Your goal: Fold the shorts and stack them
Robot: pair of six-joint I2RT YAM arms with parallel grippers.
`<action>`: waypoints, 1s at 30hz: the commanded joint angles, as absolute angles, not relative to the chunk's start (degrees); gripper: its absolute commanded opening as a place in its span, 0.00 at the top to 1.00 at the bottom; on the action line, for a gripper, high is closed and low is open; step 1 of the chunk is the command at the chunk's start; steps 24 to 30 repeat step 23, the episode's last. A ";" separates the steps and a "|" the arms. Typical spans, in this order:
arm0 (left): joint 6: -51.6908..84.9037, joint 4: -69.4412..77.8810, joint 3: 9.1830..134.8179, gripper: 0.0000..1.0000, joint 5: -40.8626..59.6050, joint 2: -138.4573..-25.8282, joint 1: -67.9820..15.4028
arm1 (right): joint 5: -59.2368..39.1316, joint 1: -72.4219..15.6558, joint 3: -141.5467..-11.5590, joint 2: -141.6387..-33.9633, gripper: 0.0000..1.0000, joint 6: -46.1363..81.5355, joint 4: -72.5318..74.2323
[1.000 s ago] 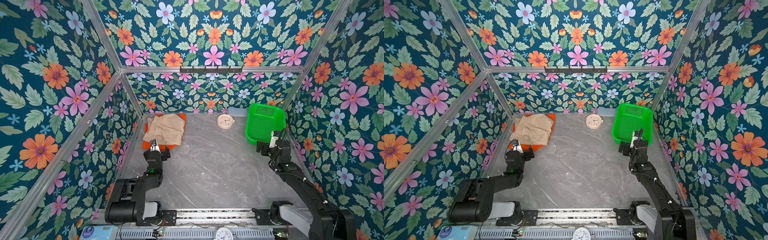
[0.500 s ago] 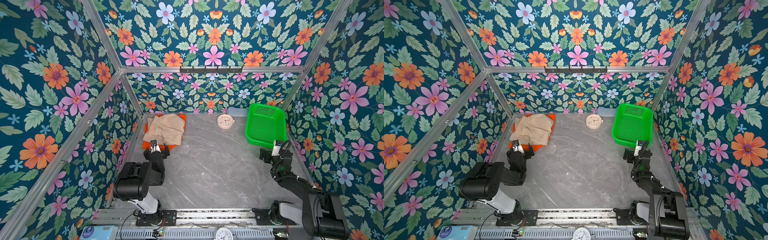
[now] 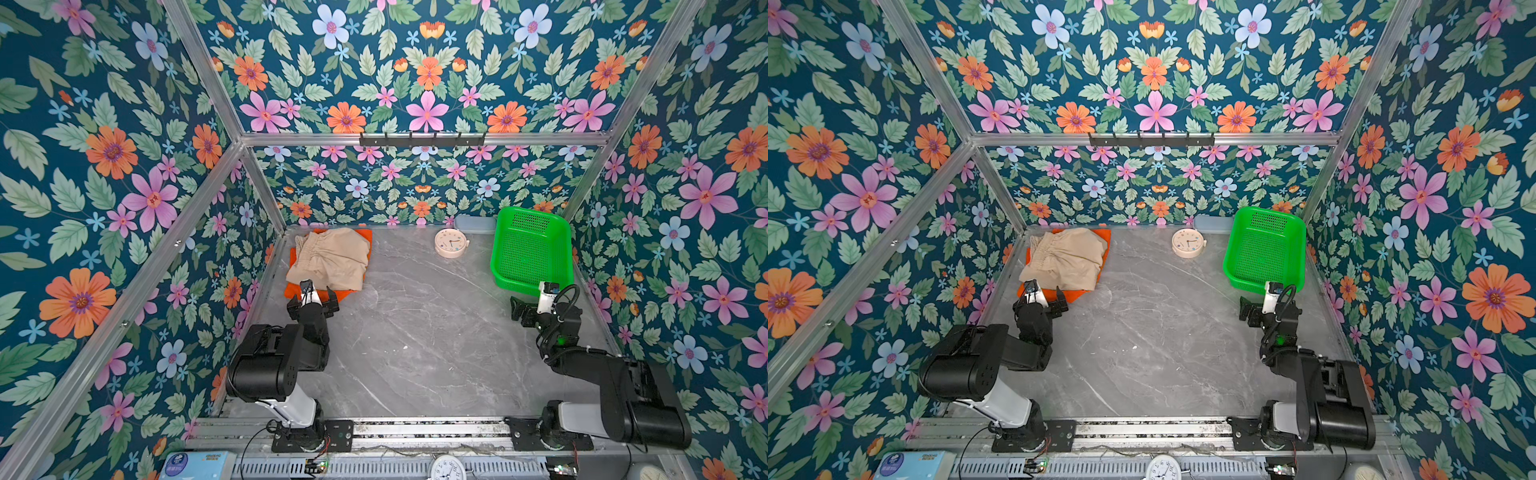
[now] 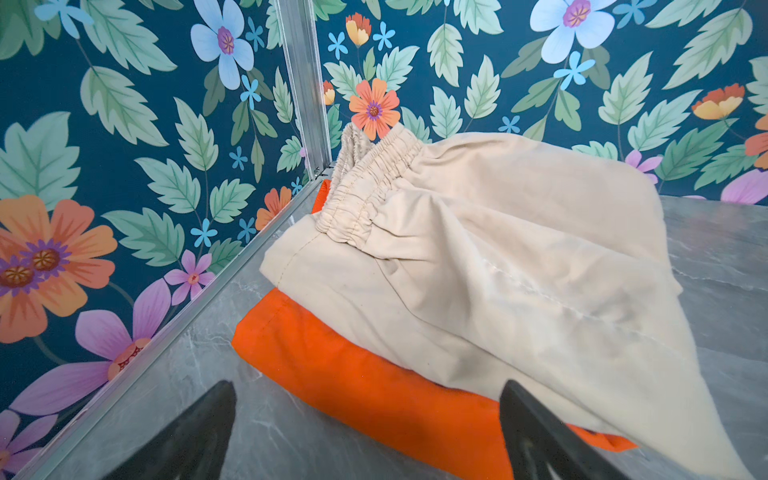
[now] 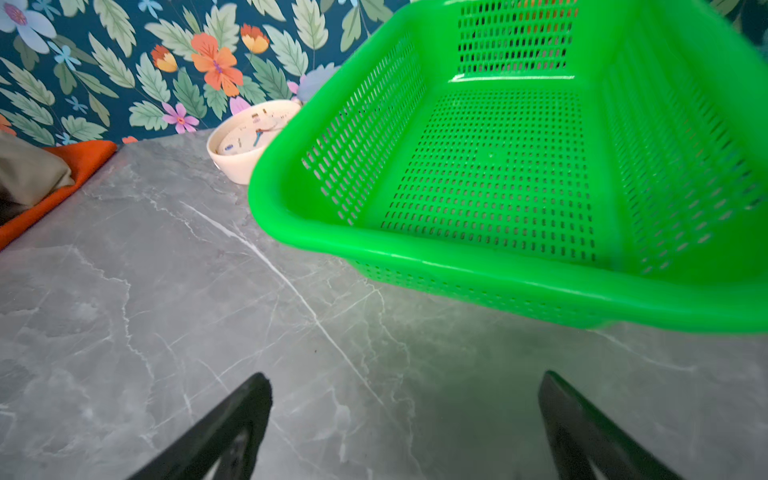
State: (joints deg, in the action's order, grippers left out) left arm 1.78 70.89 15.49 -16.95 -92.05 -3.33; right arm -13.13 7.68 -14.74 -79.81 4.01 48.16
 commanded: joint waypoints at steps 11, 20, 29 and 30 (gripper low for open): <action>2.15 71.96 15.64 0.00 -17.21 -92.10 -3.25 | -11.43 6.07 -17.84 -82.29 0.01 3.55 50.14; 2.37 71.55 15.86 0.00 -17.03 -92.18 -3.25 | -11.43 6.06 -17.84 -82.41 0.01 3.60 50.19; 2.20 71.98 15.61 0.00 -17.06 -92.07 -3.27 | -11.43 6.06 -17.86 -82.40 0.01 3.57 50.19; 2.20 71.98 15.61 0.00 -17.06 -92.07 -3.27 | -11.43 6.06 -17.86 -82.40 0.01 3.57 50.19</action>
